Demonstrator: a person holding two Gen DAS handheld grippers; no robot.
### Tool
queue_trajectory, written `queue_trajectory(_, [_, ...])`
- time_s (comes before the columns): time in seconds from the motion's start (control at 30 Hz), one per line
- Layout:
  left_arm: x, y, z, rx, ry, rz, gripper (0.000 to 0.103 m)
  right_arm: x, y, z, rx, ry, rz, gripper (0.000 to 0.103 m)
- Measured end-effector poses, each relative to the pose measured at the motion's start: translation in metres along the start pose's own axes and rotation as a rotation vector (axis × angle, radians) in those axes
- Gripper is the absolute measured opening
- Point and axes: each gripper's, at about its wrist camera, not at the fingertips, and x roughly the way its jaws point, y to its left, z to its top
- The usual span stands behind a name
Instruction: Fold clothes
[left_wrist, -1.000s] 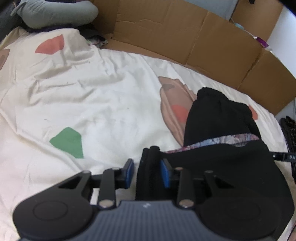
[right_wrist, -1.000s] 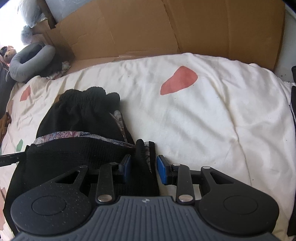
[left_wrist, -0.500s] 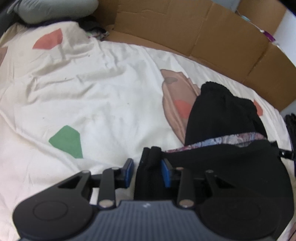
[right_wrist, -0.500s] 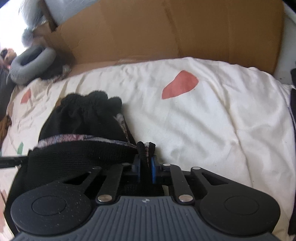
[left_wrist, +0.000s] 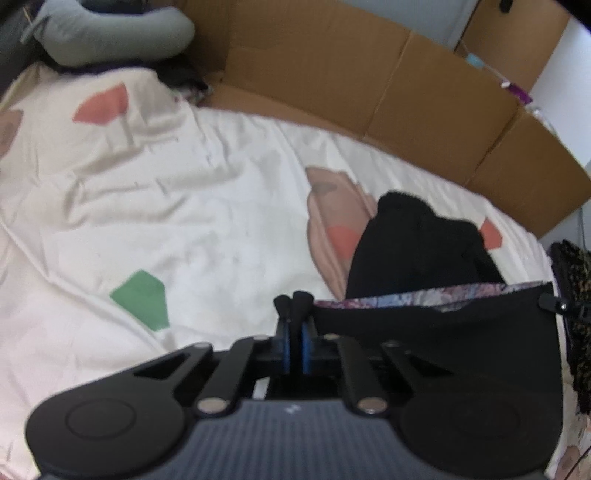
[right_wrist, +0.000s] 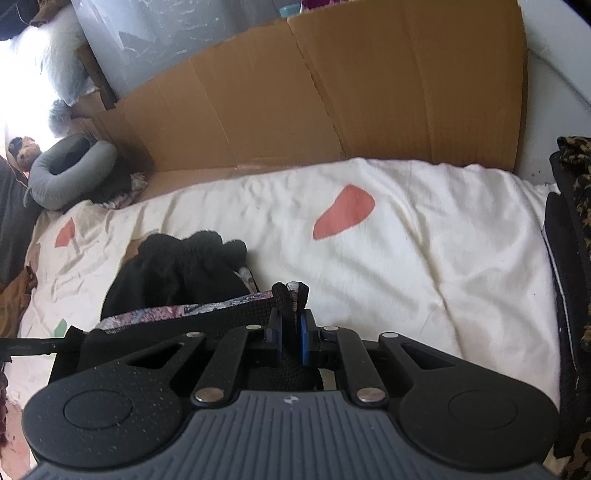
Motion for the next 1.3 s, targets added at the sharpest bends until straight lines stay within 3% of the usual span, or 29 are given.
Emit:
queue_trajectory(0.2, [-0.025, -0.013, 0.012, 0.04, -0.072, 0.009, 0.005, -0.018, 0.004, 0.003, 0.001, -0.042, 0.015, 0.007])
queue_trajectory(0.53, [-0.033, -0.03, 0.048, 0.098, -0.114, -0.007, 0.005, -0.039, 0.001, 0.016, 0.043, -0.117, 0.012, 0.007])
queue_trajectory(1.3, [0.032, -0.054, 0.101, 0.178, -0.057, -0.013, 0.005, -0.011, -0.026, 0.028, 0.113, -0.113, -0.081, 0.007])
